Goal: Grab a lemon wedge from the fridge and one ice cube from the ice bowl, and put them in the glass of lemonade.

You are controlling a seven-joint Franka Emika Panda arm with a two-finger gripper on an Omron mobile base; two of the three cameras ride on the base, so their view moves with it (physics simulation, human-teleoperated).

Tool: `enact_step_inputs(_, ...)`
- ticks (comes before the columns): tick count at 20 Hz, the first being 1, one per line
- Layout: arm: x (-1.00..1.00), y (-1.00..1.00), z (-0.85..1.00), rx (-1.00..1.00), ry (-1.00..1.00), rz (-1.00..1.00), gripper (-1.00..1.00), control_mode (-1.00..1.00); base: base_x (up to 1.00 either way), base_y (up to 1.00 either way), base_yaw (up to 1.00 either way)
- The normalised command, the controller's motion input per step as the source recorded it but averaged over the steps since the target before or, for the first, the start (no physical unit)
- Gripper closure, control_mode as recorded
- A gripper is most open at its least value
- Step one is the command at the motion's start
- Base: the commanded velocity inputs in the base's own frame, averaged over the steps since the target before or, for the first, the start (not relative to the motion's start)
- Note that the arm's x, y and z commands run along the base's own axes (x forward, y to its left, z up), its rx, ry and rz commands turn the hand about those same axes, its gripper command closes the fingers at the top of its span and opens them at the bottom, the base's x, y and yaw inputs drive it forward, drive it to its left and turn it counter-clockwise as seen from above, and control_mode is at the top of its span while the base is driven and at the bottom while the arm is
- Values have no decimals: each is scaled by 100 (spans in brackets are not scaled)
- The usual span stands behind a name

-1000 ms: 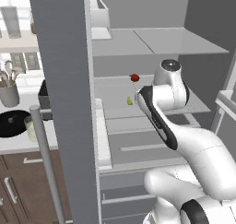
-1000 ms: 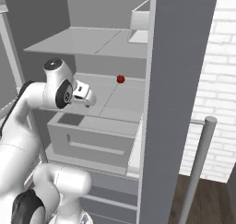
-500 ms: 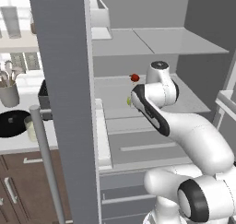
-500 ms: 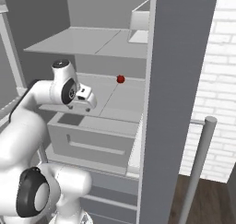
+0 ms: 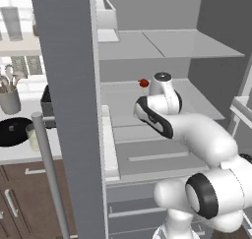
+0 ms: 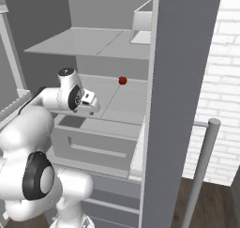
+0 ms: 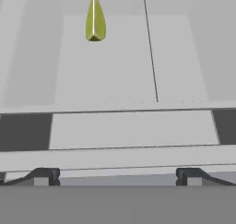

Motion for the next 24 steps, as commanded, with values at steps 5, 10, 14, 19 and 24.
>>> enact_step_inputs(5, 66, 3, -4, 0, 0, 0, -100, -100, 0, 0, 0)
enact_step_inputs(10, 42, 2, 0, 0, 8, 0, -100, -100, 0, 0, 0)
enact_step_inputs(14, 47, 1, -21, 0, 2, 0, -100, -100, 0, 0, 0)
enact_step_inputs(19, 49, 5, -39, 0, 0, 0, -100, -100, 0, 0, 0)
enact_step_inputs(24, 54, 17, -12, 0, -1, 0, -100, -100, 0, 0, 0)
